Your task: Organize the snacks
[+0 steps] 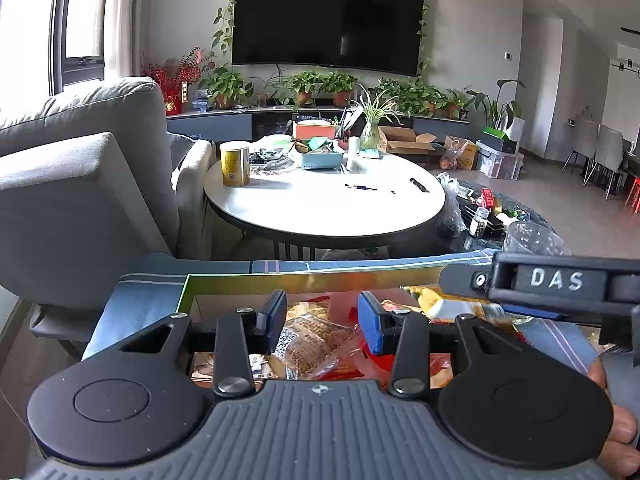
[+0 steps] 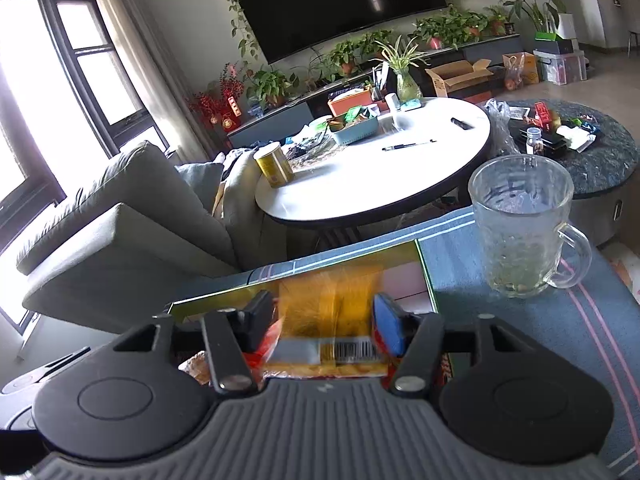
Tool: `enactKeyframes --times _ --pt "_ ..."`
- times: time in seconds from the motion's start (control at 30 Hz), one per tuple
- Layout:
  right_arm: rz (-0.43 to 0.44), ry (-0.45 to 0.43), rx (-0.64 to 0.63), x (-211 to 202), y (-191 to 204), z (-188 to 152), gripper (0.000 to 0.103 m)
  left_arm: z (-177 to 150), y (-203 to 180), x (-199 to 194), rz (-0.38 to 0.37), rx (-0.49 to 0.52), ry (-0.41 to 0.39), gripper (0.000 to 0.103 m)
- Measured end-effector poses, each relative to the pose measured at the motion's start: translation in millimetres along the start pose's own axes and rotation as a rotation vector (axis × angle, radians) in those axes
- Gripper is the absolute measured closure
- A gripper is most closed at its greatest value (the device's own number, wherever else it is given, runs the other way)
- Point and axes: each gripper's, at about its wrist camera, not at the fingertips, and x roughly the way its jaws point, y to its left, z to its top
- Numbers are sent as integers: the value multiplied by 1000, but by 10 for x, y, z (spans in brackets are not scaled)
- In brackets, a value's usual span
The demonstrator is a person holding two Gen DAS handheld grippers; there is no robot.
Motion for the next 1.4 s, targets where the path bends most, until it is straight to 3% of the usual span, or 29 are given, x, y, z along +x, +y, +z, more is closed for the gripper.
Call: enactKeyframes --times 0.33,0.47,0.7,0.8,1.07,1.4 --pt "-1 -1 8 -67 -3 -48 19 -41 -20 -72 13 3 18 44" --pt "-3 -3 13 -144 -3 -67 18 -46 -49 -202 16 11 1 36" --pt "8 -15 12 -354 31 -109 18 -94 -71 -479 6 19 -21 33" --pt "16 -17 6 -484 31 -193 18 -214 -62 -651 7 33 -41 23" --pt "4 17 -25 -769 52 -502 18 -610 11 -1060 15 38 -9 22" --pt "28 15 -93 -1222 281 -800 18 -807 27 -1701 34 21 -73 16"
